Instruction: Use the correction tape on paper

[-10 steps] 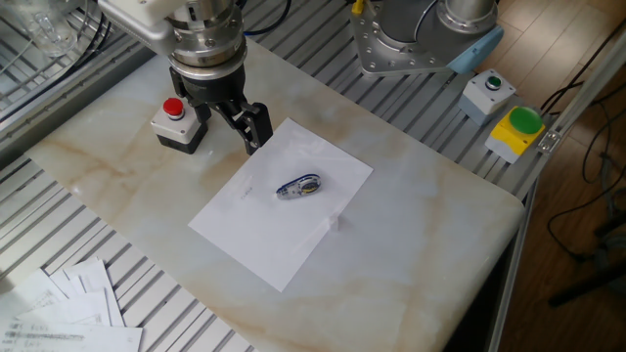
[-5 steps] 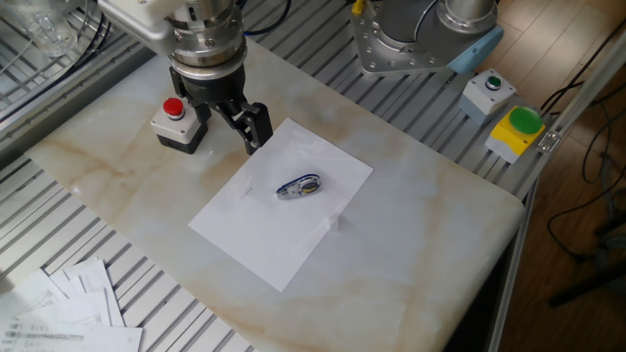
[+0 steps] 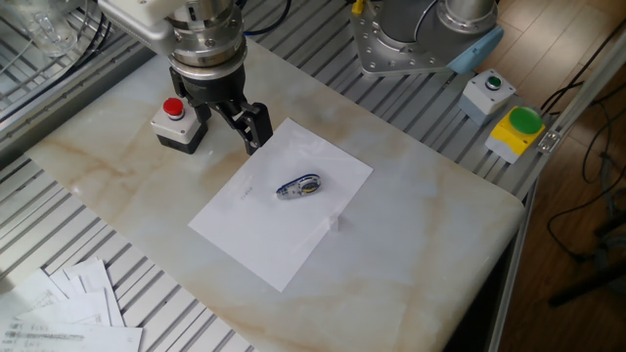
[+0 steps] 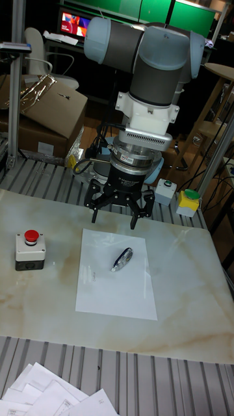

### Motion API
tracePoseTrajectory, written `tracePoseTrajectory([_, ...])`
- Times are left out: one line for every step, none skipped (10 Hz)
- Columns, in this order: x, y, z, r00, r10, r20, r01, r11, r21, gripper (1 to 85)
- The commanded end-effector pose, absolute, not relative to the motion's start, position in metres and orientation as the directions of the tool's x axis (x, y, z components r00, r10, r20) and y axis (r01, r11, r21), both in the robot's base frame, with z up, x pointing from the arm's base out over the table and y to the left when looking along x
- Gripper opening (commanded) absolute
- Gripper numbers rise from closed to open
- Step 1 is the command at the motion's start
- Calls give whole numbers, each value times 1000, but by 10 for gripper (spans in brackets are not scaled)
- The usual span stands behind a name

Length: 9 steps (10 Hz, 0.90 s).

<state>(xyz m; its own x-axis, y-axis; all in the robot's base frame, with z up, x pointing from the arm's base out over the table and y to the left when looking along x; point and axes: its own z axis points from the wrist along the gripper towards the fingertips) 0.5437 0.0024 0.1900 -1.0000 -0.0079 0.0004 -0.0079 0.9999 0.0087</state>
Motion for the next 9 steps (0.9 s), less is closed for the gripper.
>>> tracePoseTrajectory([529, 69, 199, -972, 208, 111, 229, 944, 238, 10])
tracePoseTrajectory([531, 70, 197, -972, 212, 103, 230, 946, 228, 10])
tracePoseTrajectory([531, 70, 196, -971, 218, 100, 235, 948, 216, 10])
tracePoseTrajectory([531, 69, 196, -970, 220, 100, 236, 948, 214, 10])
tracePoseTrajectory([531, 70, 196, -970, 221, 100, 238, 947, 214, 10])
tracePoseTrajectory([532, 70, 196, -970, 223, 97, 239, 948, 212, 10])
tracePoseTrajectory([535, 68, 195, -967, 238, 86, 251, 946, 206, 10])
tracePoseTrajectory([541, 69, 196, -956, 286, 66, 294, 934, 202, 10])
tracePoseTrajectory([543, 69, 200, -940, 339, 41, 340, 924, 173, 10])
